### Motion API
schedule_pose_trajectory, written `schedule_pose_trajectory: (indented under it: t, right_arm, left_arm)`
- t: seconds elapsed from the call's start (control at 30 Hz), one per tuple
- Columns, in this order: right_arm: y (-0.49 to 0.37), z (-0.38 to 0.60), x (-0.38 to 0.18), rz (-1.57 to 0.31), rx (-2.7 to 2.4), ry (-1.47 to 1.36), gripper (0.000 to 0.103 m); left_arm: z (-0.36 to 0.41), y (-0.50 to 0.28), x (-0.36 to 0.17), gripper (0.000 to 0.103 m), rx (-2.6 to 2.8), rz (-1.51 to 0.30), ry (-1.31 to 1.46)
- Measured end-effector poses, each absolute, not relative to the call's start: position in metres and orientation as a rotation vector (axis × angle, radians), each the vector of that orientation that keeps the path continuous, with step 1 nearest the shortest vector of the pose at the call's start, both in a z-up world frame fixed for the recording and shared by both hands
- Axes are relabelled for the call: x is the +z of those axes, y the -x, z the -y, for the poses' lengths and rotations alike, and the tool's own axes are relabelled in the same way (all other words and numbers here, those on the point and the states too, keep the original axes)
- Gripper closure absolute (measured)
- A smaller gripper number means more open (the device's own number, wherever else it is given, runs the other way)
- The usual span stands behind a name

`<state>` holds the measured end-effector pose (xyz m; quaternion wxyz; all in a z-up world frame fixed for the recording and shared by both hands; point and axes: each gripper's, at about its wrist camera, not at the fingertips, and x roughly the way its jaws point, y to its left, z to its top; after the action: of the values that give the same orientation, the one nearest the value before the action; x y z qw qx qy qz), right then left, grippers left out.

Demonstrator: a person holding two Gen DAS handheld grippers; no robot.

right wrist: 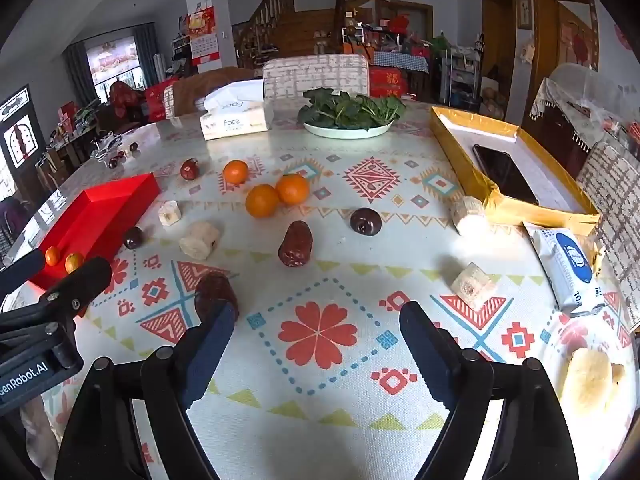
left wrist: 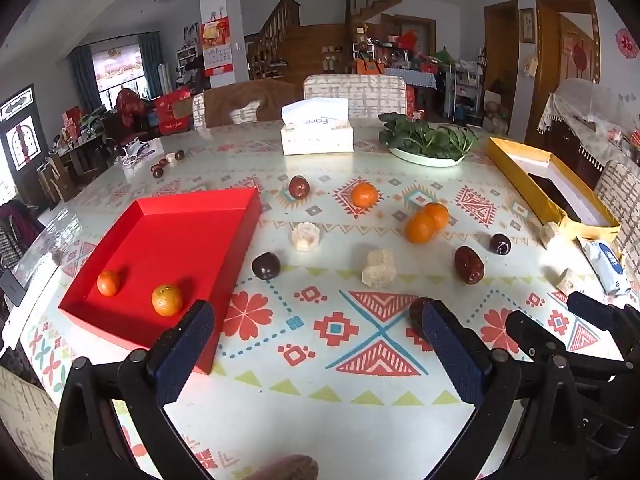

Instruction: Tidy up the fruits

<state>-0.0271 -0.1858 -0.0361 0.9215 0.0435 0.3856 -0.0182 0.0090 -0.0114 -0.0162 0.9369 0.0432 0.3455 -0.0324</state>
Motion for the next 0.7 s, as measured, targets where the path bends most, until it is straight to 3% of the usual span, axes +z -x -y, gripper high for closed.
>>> schedule_pose_trajectory:
  t: [0.7]
  right_arm:
    - [0.024, 0.203, -0.048, -0.823, -0.075, -0.126, 0.015]
  left_arm:
    - [0.024, -0.014, -0.036, 0.0, -0.077, -0.756, -0.112]
